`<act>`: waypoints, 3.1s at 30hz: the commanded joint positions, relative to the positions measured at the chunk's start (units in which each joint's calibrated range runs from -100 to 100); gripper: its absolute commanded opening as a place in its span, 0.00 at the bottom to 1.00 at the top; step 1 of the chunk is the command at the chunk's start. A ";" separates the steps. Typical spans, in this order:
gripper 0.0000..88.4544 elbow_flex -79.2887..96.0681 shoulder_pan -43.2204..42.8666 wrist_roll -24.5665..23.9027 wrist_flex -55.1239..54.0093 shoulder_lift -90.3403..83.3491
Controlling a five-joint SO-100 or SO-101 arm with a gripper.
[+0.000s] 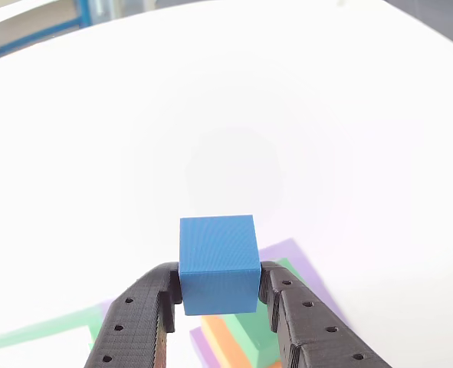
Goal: Tower of hanoi
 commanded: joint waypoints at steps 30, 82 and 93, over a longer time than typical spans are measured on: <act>0.06 -66.28 -8.87 0.59 101.77 -26.13; 0.07 21.26 -15.96 0.59 -29.97 10.53; 0.07 14.54 -17.30 0.59 -45.20 31.68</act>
